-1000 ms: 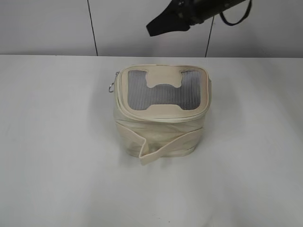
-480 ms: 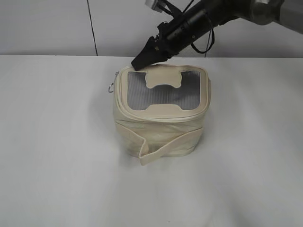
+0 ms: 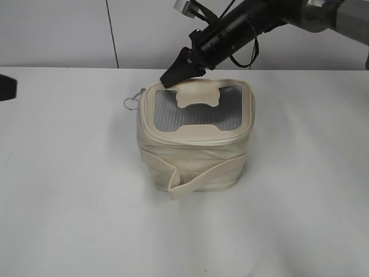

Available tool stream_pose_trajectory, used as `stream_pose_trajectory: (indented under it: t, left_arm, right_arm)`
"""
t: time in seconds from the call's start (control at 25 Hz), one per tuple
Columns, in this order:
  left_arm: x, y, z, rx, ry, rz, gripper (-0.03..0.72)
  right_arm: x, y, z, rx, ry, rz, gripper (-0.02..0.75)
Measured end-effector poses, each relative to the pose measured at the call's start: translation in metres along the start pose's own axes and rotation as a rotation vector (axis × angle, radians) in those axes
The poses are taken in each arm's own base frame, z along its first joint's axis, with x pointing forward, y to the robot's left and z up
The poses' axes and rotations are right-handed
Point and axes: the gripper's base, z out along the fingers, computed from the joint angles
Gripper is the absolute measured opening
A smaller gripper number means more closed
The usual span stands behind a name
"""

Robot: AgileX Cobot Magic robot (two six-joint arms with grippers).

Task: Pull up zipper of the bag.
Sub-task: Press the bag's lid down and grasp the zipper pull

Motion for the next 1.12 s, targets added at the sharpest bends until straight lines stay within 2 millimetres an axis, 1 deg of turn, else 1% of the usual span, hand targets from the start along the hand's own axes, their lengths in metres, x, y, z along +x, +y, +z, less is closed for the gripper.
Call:
stream_pose_trajectory:
  t: [0.12,0.2,0.24,0.28,0.36,0.52,0.64,0.76,0.84,0.96,1.12]
  left_arm:
    - [-0.023,0.012,0.037,0.07,0.038,0.056,0.415]
    - [-0.037,0.022,0.068,0.126,0.069,0.115,0.433]
    - [-0.039,0.027,0.084,0.149,0.091,0.156,0.438]
    - [-0.043,0.031,0.096,0.169,0.1,0.203,0.44]
    - [-0.044,0.04,0.122,0.215,0.135,0.317,0.442]
    - [-0.034,0.052,0.158,0.28,0.186,0.47,0.443]
    - [-0.025,0.053,0.177,0.305,0.209,0.542,0.443]
    - [-0.017,0.04,0.19,0.347,0.221,0.61,0.445]
    - [-0.015,0.032,0.198,0.345,0.221,0.641,0.447]
    - [-0.014,0.024,0.208,0.321,0.212,0.65,0.447]
    - [-0.023,0.025,0.218,0.284,0.179,0.638,0.447]
  right_arm:
    - [0.0,0.0,0.0,-0.001,-0.002,0.002,0.049]
    - [0.0,0.0,0.0,-0.002,-0.002,0.002,0.049]
    - [0.0,0.0,0.0,-0.002,-0.003,0.002,0.047]
    - [0.0,0.0,0.0,-0.002,-0.004,0.003,0.047]
    - [0.0,0.0,0.0,-0.003,-0.004,0.003,0.047]
    - [0.0,0.0,0.0,-0.003,-0.004,0.007,0.046]
    - [0.0,0.0,0.0,-0.003,-0.004,0.011,0.046]
    - [0.0,0.0,0.0,-0.003,-0.004,0.011,0.046]
    - [0.0,0.0,0.0,-0.003,-0.004,0.011,0.046]
    - [0.0,0.0,0.0,-0.003,-0.004,0.011,0.045]
    - [0.0,0.0,0.0,-0.003,-0.004,0.018,0.045]
